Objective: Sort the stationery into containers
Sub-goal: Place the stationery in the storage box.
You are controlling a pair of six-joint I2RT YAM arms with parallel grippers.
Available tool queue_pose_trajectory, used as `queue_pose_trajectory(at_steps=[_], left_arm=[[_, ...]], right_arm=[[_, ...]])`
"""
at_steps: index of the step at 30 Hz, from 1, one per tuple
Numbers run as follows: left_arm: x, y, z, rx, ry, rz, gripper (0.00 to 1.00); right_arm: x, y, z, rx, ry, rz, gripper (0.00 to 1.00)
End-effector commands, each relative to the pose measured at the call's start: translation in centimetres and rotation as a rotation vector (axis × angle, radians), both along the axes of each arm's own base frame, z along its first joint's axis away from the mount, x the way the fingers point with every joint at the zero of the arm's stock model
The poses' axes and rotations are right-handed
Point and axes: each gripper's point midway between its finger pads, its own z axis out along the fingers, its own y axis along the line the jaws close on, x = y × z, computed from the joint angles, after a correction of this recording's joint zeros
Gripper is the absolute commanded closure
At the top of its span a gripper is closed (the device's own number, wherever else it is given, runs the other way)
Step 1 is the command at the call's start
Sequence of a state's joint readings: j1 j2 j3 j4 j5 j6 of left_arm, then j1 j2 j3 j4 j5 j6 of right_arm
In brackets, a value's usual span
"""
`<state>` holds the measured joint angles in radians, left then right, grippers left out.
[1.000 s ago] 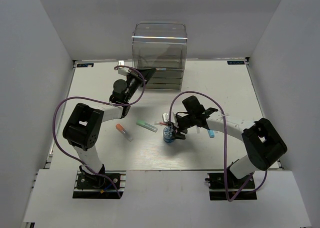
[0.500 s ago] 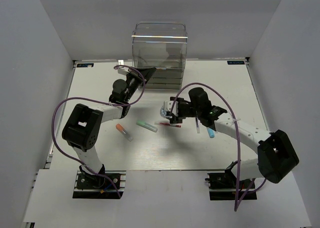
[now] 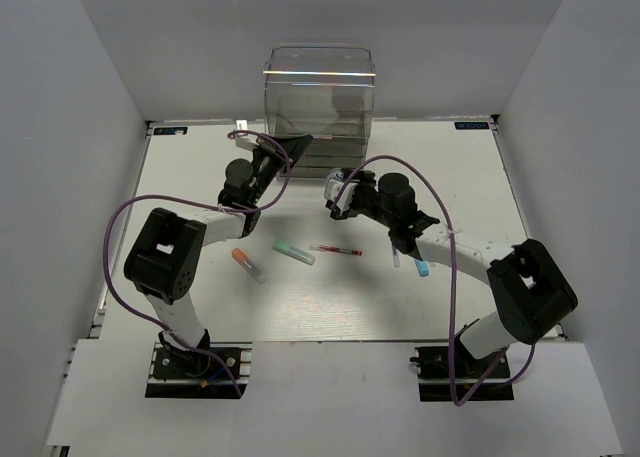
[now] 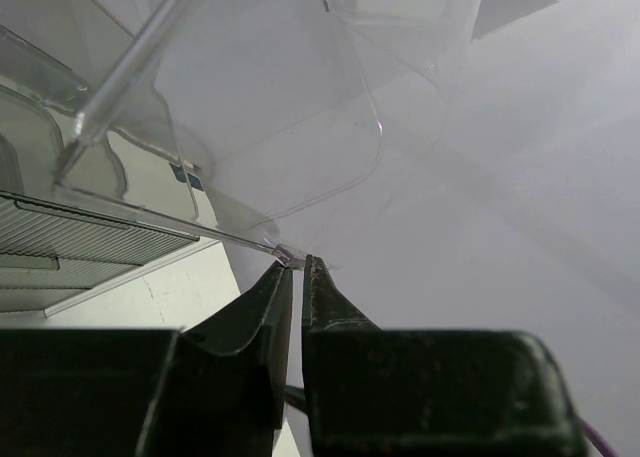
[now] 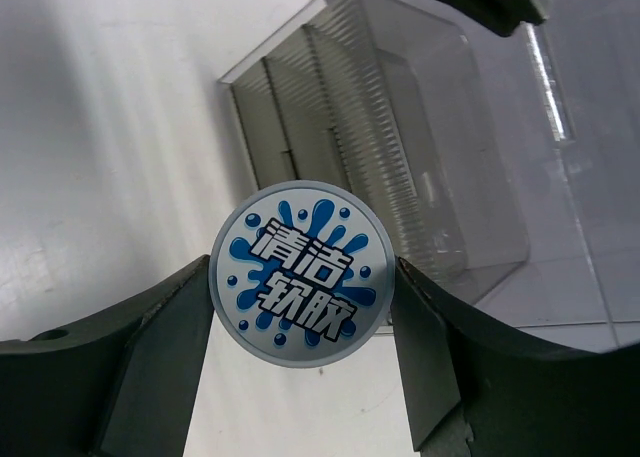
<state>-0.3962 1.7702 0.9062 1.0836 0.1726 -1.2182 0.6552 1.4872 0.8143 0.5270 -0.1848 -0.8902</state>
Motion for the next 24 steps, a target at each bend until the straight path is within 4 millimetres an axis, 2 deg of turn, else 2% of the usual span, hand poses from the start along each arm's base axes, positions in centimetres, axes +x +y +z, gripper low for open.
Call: queue_pose_trajectory(at_steps=[1, 2, 4, 6, 7, 8, 11, 18, 24], left_arm=[[-1.7, 0.7, 8.0, -0.076, -0.185, 0.006, 1.00], [-1.7, 0.7, 8.0, -0.076, -0.185, 0.006, 1.00], [-1.7, 0.7, 8.0, -0.076, -0.185, 0.006, 1.00], [-1.7, 0.7, 8.0, -0.076, -0.185, 0.006, 1.00], [-1.7, 0.7, 8.0, -0.076, -0.185, 0.006, 1.00], [-1.7, 0.7, 8.0, -0.076, -0.185, 0.006, 1.00], [-1.7, 0.7, 8.4, -0.079, -0.194, 0.006, 1.00], [-1.7, 0.7, 9.3, -0.094, -0.207, 0.002, 1.00], [-1.6, 0.6, 9.9, -0.098, -0.216, 0.002, 1.00]], right_arm=[[2.1, 0.4, 6.8, 0.162, -0.209, -0.049, 1.00], [2.3, 0.4, 7.6, 0.178, -0.239, -0.053, 1.00], [2.8, 0.6, 7.6, 0.180, -0.266, -0.054, 1.00], [2.9, 0.6, 8.6, 0.205, -0.312, -0.054, 1.00], [3.2, 0.8, 8.0, 0.192, -0.318, -0.057, 1.00], [3.2, 0.8, 8.7, 0.210, -0.347, -0.058, 1.00], [4.0, 0.8, 8.5, 0.214, -0.363, -0.078, 1.00], [6.5, 0.8, 9.7, 0.277, -0.397, -0.132, 1.00], [7.5, 0.9, 10.8, 0.311, -0.465, -0.148, 1.00]])
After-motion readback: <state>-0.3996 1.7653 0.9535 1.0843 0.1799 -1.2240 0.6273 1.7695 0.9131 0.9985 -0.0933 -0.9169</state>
